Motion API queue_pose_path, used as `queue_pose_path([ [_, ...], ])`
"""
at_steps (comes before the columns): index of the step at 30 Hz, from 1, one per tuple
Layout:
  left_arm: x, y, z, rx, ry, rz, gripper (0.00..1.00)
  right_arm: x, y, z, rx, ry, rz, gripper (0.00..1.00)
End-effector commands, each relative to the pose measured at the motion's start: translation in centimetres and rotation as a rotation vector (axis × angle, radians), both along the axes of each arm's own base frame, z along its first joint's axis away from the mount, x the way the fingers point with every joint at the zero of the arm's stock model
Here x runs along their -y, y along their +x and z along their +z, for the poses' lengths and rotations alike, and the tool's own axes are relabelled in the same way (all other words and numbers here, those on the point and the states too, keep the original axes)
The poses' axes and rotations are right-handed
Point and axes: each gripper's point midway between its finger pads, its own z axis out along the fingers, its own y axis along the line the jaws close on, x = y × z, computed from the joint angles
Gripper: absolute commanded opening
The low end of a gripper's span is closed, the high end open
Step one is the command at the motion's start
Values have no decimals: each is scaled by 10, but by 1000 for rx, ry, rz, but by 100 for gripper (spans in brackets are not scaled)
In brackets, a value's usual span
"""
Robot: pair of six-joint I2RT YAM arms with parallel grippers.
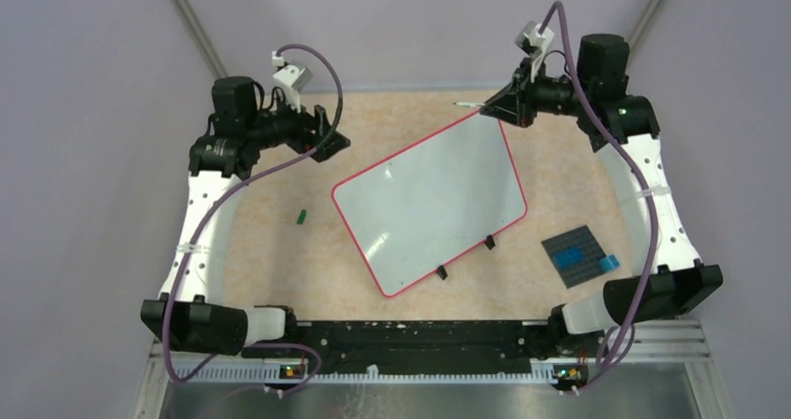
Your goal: Write a sentence on the whiteboard
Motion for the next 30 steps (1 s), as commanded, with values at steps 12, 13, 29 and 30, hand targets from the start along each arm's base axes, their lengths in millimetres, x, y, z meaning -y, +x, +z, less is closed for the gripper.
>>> queue_pose_path([
  [12, 8, -39, -59, -232, -125, -232, 77, -96, -51, -37, 65, -175, 307, 0],
  [13, 9, -39, -61, -240, -132, -245, 72, -99, -58, -41, 59, -181, 336, 0],
  [29, 51, -29, -90, -347, -129, -424, 33, -103, -111, -63, 25, -220, 511, 0],
  [30, 54, -28, -93, -356, -125, -434, 29, -102, -112, -63, 24, -220, 510, 0],
])
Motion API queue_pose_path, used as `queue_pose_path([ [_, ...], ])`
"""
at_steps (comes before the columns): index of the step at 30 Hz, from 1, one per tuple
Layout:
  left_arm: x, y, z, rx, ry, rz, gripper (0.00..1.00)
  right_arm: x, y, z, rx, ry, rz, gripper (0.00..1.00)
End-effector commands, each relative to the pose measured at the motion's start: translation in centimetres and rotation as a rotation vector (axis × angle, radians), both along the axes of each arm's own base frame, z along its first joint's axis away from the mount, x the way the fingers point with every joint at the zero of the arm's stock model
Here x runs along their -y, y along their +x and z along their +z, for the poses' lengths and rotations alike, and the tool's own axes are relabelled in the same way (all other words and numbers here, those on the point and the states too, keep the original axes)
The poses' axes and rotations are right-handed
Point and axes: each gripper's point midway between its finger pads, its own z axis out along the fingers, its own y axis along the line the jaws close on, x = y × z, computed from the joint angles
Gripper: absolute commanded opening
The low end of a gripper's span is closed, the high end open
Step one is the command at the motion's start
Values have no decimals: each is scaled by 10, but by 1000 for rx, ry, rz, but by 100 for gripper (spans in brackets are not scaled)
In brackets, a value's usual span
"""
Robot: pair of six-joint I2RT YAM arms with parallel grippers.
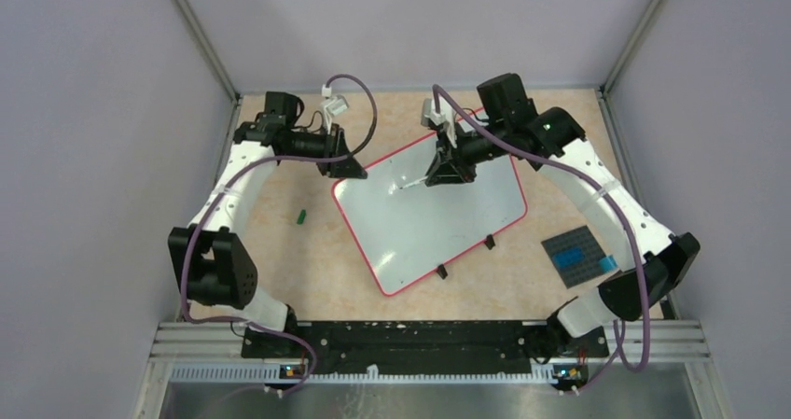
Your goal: Write a sentence on the whiteboard
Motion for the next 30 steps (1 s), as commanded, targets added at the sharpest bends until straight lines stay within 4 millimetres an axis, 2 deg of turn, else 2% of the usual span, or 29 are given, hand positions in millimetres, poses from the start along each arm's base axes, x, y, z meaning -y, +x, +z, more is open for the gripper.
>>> queue_pose_path([
  [1, 16, 1, 10, 50, -17, -82, 25, 5, -16, 16, 53, 35, 39, 0],
  [4, 25, 2, 9, 50, -10, -117, 14, 6, -19, 15, 51, 31, 52, 0],
  [10, 39, 4, 3, 51, 12, -172, 0, 2, -23, 11, 45, 24, 60, 0],
  [14, 46, 5, 2, 36, 10, -191, 0, -3, -27, 9, 41, 19, 69, 0],
  [15, 46, 4, 2, 29, 10, -194, 1, -4, -26, 9, 41, 20, 63, 0],
  [19, 36, 7, 8, 37, 28, -143, 31, -10, -22, 11, 44, 42, 16, 0],
  [21, 22, 10, 20, 46, -2, -100, 37, -14, -18, 8, 35, 42, -17, 0],
  [25, -5, 10, 36, 75, -34, -24, 42, -29, -14, 4, 56, 24, -53, 0],
  [30, -8, -2, 34, 74, -50, -9, 41, -55, -6, 8, 84, 34, -101, 0],
])
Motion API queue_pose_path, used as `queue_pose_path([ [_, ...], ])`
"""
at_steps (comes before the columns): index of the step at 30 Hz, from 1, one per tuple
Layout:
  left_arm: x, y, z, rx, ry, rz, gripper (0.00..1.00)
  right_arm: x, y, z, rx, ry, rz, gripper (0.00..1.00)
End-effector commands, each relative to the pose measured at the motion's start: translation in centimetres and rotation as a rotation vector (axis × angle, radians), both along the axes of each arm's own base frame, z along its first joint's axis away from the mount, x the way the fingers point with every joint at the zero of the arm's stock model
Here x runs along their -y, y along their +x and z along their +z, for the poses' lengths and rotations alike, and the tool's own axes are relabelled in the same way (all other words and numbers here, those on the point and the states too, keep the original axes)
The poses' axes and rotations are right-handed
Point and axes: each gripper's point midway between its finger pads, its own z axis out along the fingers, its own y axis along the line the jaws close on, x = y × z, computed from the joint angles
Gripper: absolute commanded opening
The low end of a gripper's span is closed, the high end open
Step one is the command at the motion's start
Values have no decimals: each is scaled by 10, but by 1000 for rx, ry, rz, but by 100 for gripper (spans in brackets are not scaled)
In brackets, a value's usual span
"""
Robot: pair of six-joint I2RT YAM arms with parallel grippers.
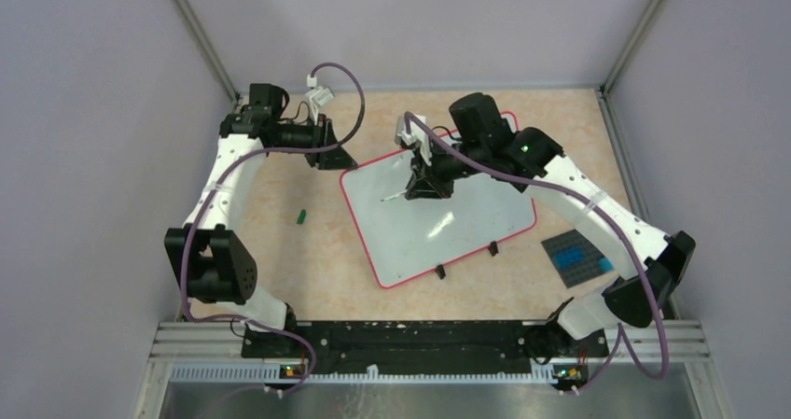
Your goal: Write a sentence on the whiteboard
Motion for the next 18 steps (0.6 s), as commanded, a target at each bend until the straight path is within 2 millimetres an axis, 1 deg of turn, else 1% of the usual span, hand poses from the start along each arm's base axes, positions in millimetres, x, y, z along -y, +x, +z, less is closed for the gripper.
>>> queue_pose_path([
  [1, 7, -19, 17, 52, -49, -32, 40, -30, 15, 24, 76, 65, -66, 0],
  [3, 7, -19, 17, 48, -55, -35, 39, -39, 18, 25, 106, 56, -86, 0],
  [7, 10, -18, 18, 39, -77, -47, 34, -53, 19, 20, 151, 33, -109, 0],
  [12, 11, -16, 16, 24, -87, -55, 29, -59, 22, 21, 141, 55, -133, 0],
  [16, 12, -17, 11, 3, -95, -61, 31, -62, 22, 25, 129, 69, -134, 0],
  [18, 12, -17, 11, -1, -96, -61, 32, -63, 23, 24, 125, 64, -134, 0],
])
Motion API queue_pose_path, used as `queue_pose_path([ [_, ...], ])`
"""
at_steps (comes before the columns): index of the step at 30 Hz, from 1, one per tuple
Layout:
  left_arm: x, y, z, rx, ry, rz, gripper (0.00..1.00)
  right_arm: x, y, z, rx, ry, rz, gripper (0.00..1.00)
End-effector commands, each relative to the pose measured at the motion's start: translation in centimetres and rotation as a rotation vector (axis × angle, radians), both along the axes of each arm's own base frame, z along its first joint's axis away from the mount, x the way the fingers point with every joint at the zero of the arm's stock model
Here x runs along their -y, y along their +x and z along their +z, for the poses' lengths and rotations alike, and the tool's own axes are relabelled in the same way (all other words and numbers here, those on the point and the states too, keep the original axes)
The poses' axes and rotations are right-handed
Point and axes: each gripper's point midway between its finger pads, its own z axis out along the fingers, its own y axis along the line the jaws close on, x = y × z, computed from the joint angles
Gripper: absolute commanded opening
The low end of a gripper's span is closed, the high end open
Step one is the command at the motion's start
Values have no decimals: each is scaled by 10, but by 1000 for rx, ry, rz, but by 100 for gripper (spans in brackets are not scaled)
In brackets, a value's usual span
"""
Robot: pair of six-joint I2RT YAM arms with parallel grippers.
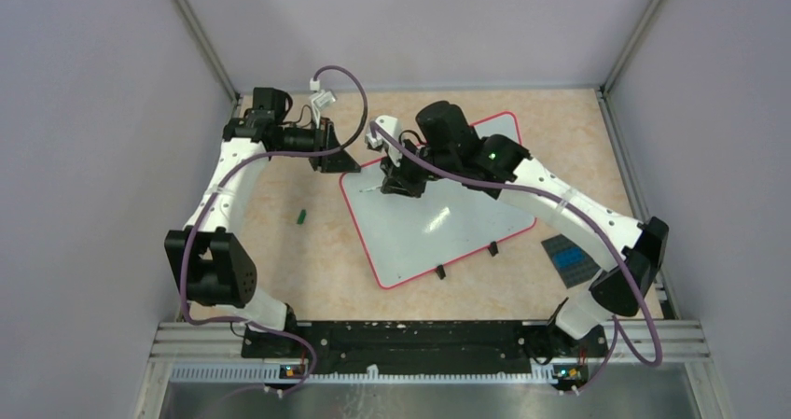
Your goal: Write a sentence on the whiteboard
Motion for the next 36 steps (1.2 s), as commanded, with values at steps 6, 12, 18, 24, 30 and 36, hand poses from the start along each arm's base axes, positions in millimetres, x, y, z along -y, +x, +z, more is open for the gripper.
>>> queue_pose_path([
  [6, 5, -5, 4, -2, -48, -35, 27, -17, 9, 28, 33, 80, -17, 0],
  [12, 5, -5, 3, -3, -48, -34, 14, -26, 11, 25, 29, 80, -18, 0],
  [18, 6, -5, 2, -6, -45, -31, 4, -31, 10, 26, 22, 83, -13, 0],
  [24, 6, -5, 2, -4, -43, -31, 0, -34, 12, 20, 19, 72, -12, 0],
  [30, 6, -6, 3, 1, -42, -32, 0, -34, 17, 16, 29, 58, -35, 0],
  [36, 6, -5, 2, 2, -39, -31, 0, -33, 22, 4, 27, 33, -56, 0],
])
